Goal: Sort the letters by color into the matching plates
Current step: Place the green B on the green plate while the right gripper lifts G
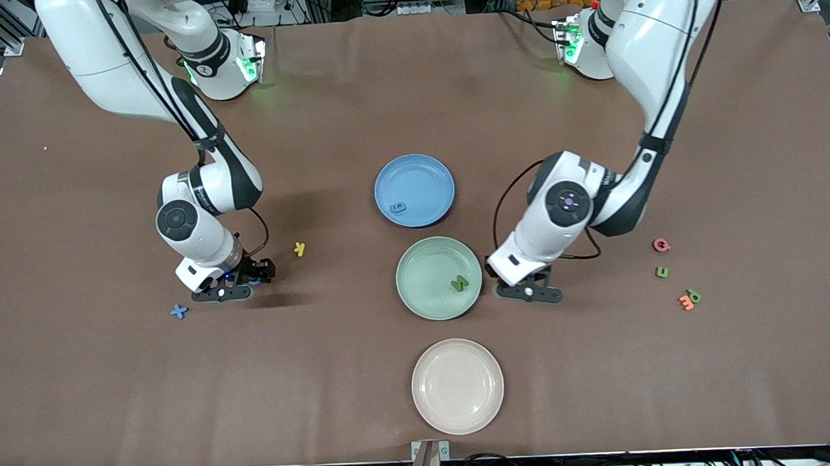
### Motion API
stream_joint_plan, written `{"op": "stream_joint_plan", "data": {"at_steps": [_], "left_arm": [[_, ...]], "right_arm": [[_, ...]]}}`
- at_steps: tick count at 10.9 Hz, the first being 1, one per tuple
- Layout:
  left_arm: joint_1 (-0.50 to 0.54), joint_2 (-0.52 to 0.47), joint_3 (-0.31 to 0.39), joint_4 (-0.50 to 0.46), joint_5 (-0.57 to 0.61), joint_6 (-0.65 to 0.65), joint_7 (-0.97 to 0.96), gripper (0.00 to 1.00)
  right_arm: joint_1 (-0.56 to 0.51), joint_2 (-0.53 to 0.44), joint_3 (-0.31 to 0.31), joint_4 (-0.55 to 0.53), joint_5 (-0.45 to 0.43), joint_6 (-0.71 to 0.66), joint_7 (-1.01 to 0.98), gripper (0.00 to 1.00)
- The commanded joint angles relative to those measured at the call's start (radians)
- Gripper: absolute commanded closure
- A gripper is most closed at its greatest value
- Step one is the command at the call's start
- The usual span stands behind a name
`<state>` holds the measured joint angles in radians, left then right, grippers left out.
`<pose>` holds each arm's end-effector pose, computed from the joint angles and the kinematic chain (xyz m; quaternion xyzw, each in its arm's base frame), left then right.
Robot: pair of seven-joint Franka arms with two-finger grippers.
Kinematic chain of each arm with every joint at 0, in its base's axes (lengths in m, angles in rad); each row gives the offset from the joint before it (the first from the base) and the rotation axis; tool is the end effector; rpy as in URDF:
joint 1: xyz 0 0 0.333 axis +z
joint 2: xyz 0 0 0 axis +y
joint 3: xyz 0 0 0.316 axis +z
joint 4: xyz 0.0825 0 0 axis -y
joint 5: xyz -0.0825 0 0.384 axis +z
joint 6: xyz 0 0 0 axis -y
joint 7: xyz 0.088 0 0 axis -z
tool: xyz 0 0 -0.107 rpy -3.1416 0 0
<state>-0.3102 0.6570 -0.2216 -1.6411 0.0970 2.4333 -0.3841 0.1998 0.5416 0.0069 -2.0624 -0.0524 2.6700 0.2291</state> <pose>0.6162 -0.3379 0.2541 0.9933 -0.0804 0.0546 0.0617 0.5829 0.1238 0.1727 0.9993 0.0112 0.0346 0.0035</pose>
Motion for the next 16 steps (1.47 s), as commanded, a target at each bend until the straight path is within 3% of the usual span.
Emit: {"op": "stream_joint_plan", "data": {"at_steps": [1,6,11,12,13,14,16], "left_arm": [[-0.059,0.078,0.013,0.096,0.018,0.0,-0.012,1.0],[-0.118,0.159,0.03,0.173,0.02,0.027,-0.012,1.0],[-0.138,0.191,0.033,0.173,0.02,0.084,-0.033,1.0],[-0.142,0.191,0.033,0.173,0.02,0.084,-0.059,0.85],[-0.142,0.19,0.033,0.172,0.021,0.082,-0.071,0.47],[-0.141,0.187,0.033,0.169,0.024,0.082,-0.067,0.0],[-0.132,0.175,0.034,0.165,0.026,0.082,-0.071,0.0]], "right_arm": [[-0.006,-0.014,0.008,-0.009,0.019,-0.001,0.003,0.43],[-0.005,-0.012,0.011,-0.009,0.019,-0.001,0.003,0.65],[-0.003,-0.014,0.011,-0.007,0.017,-0.004,-0.002,0.73],[-0.003,-0.025,0.011,-0.005,0.017,-0.01,-0.005,0.76],[-0.005,-0.044,0.011,0.005,0.017,-0.069,-0.005,0.76],[-0.005,-0.064,0.011,0.022,0.019,-0.147,0.002,0.76],[-0.002,-0.092,0.019,0.031,0.02,-0.197,0.006,0.76]]}}
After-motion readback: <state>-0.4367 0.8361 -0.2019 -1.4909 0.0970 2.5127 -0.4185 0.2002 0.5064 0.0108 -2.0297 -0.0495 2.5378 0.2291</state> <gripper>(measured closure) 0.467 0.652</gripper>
